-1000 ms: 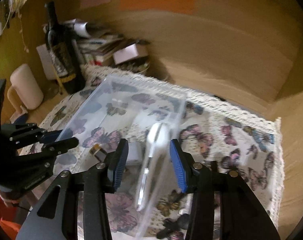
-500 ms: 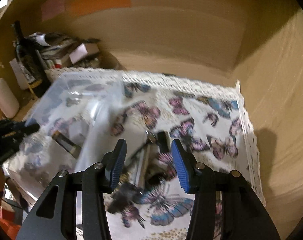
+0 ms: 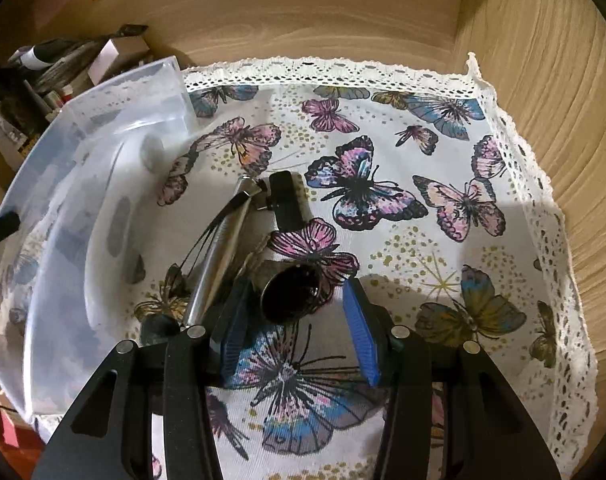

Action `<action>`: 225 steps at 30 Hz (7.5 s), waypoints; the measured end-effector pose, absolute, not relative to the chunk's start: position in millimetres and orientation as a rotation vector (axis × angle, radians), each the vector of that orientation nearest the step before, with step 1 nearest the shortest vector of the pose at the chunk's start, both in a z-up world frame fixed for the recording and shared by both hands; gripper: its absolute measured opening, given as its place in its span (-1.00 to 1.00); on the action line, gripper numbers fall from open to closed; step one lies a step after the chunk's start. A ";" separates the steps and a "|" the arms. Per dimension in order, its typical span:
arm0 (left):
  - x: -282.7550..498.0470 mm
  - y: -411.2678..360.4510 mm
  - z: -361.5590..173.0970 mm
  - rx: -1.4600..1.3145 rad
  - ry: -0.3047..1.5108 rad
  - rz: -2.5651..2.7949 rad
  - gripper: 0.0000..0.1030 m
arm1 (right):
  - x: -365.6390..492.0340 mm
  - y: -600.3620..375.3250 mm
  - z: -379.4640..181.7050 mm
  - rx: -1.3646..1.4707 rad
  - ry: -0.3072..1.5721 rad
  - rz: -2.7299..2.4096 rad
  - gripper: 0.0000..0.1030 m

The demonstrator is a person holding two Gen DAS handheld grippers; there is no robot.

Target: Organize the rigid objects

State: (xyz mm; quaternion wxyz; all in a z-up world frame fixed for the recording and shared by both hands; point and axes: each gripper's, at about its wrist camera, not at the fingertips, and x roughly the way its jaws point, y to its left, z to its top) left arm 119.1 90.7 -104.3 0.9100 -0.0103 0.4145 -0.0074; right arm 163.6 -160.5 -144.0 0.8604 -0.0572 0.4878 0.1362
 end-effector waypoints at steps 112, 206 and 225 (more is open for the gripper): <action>119.9 92.7 -104.1 -0.027 0.861 -0.017 -0.73 | 190.5 -140.1 -102.6 -0.170 0.892 0.335 -0.73; 121.7 89.1 -103.8 -0.024 0.860 -0.013 -0.73 | 152.7 -115.5 -62.7 -0.128 0.775 0.427 -0.72; 121.6 88.3 -103.7 -0.027 0.859 -0.014 -0.73 | 134.5 -36.3 -85.1 -0.265 0.843 0.641 -0.72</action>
